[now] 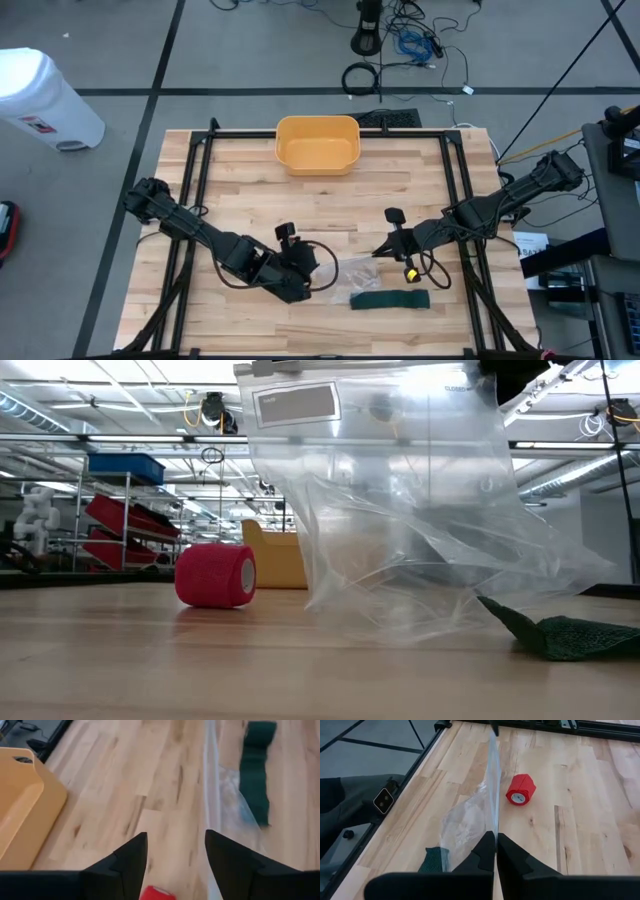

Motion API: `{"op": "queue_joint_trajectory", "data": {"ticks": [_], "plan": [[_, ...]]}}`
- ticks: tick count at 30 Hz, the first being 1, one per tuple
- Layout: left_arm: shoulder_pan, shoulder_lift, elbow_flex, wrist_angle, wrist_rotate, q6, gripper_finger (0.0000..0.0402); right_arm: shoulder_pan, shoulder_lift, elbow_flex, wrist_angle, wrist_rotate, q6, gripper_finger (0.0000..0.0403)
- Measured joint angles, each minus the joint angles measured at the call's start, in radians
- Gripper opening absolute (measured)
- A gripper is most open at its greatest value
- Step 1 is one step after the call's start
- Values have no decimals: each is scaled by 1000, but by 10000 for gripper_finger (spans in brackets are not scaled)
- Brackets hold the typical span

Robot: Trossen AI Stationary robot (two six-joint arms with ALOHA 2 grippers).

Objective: Roll bandage
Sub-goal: Open the transparent zip bag

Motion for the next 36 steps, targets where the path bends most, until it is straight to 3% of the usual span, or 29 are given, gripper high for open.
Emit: {"op": "queue_joint_trajectory", "data": {"ticks": [6, 11, 36], "plan": [[47, 0, 0, 102, -2, 39, 205, 0, 0, 0, 11, 0, -4, 0], [75, 0, 0, 173, 97, 75, 205, 0, 0, 0, 12, 0, -6, 0], [80, 2, -36, 181, 154, 74, 205, 0, 0, 0, 14, 0, -11, 0]]}}
